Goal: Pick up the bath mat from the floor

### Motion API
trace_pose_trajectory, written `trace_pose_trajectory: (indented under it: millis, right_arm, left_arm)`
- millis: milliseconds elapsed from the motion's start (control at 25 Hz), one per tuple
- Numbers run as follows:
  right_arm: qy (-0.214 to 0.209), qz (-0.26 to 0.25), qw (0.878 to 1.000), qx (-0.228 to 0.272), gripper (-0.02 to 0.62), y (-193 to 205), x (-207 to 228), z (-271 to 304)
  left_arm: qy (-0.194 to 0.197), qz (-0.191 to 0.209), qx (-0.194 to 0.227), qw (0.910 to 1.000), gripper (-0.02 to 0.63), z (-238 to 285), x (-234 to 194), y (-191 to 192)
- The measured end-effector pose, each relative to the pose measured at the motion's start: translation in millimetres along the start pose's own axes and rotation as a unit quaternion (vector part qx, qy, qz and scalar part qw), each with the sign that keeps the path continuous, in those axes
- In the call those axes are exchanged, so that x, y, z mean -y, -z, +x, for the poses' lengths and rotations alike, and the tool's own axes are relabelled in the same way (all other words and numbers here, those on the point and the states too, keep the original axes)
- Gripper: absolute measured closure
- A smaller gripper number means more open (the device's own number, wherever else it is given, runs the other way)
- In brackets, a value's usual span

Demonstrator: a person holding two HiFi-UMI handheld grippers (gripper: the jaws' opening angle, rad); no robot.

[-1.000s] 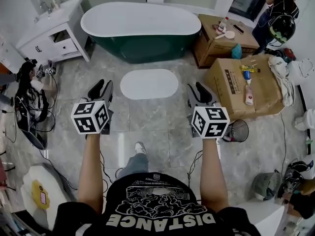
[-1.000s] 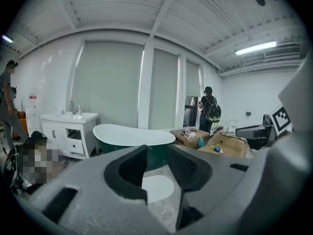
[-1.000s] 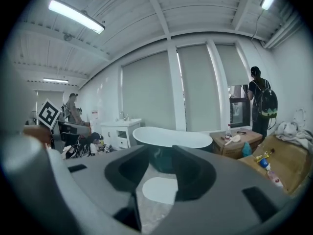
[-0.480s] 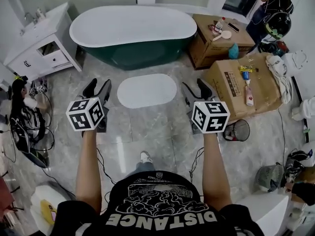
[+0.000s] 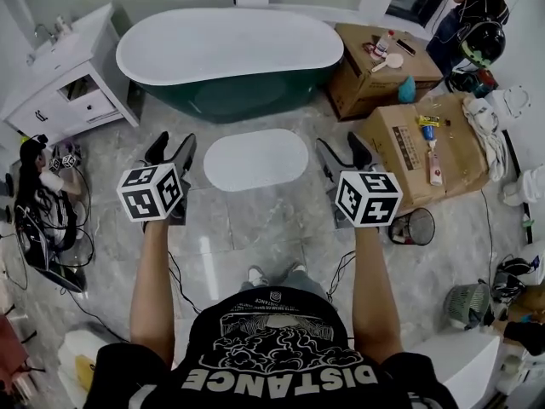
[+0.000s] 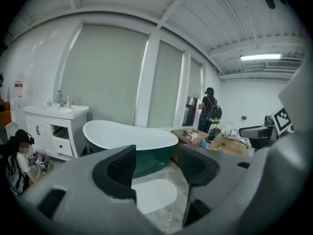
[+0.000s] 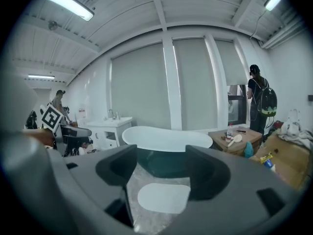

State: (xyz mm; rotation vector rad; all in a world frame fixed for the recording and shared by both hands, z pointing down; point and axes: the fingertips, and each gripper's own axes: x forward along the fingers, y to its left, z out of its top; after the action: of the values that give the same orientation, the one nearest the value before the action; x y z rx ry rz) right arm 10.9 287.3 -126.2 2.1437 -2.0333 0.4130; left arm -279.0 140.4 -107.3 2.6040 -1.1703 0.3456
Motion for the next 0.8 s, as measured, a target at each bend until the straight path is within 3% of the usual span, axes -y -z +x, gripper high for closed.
trace_pose_trajectory:
  millis: [400, 800]
  right_arm:
    - [-0.001, 0.005, 1.0, 0.008, 0.287, -8.4, 20.1, 41.9]
    - [-0.028, 0.012, 1.0, -0.005, 0.287, -25.1, 89.4, 136.8]
  left_arm:
    - [-0.016, 0.002, 0.002, 0.9999, 0.324, 36.5, -20.6, -8.0]
    - [-0.048, 0.002, -0.006, 0.9988, 0.324, 130.4, -23.3, -31.8]
